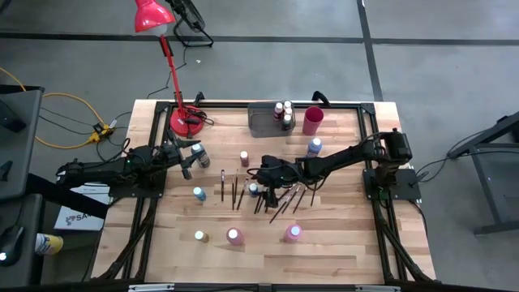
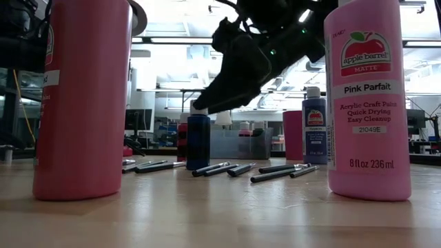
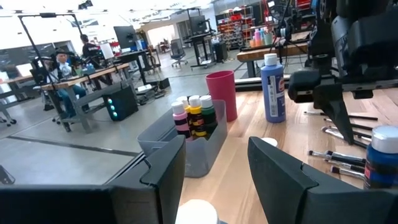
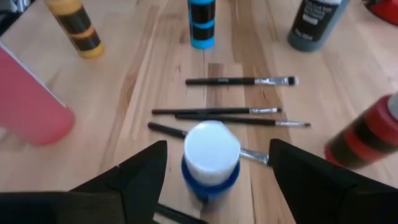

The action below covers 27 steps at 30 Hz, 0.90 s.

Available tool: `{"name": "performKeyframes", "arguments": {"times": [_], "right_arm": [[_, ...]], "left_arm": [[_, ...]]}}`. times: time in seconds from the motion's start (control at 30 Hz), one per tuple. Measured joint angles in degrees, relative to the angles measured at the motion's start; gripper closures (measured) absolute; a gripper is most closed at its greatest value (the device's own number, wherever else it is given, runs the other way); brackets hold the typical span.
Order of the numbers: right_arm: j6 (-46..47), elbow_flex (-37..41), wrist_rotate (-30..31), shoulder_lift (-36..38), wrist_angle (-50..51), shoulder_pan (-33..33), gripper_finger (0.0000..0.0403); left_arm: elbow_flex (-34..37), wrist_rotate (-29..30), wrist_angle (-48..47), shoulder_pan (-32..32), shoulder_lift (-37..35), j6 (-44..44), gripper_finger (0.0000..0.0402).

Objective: Pick & Place Paint Supplies
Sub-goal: Put the small dark blue paint bottle into the black bin

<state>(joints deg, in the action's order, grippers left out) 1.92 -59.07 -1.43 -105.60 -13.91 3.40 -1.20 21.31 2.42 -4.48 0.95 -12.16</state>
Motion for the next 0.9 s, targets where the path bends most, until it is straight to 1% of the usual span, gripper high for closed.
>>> {"name": "performKeyframes", "arguments": {"times": [0.13, 0.43, 0.73, 0.87, 0.9], "right_arm": [[-0.54, -0.04, 0.53, 0.07, 0.33, 0.00, 0.0148], [-0.68, -0.04, -0.02, 0.07, 0.25, 0.00, 0.0217], [-3.19, -0.04, -0.23, 0.07, 0.14, 0.00, 0.0262], [-1.71, -0.02, 0.41, 0.52, 0.14, 0.00, 0.0291], [-0.50, -0.02, 1.06, 1.09, 0.41, 0.00, 0.0292]], "left_arm": [[0.01, 0.04, -0.02, 0.00, 0.02, 0.02, 0.0231], [0.01, 0.06, -0.02, -0.01, 0.02, 0.00, 0.0231], [0.01, 0.08, 0.00, 0.00, 0.02, 0.01, 0.0231], [0.01, 0.09, 0.00, 0.01, 0.02, 0.00, 0.0231], [0.01, 0.08, 0.00, 0.01, 0.02, 0.01, 0.0231]]}}
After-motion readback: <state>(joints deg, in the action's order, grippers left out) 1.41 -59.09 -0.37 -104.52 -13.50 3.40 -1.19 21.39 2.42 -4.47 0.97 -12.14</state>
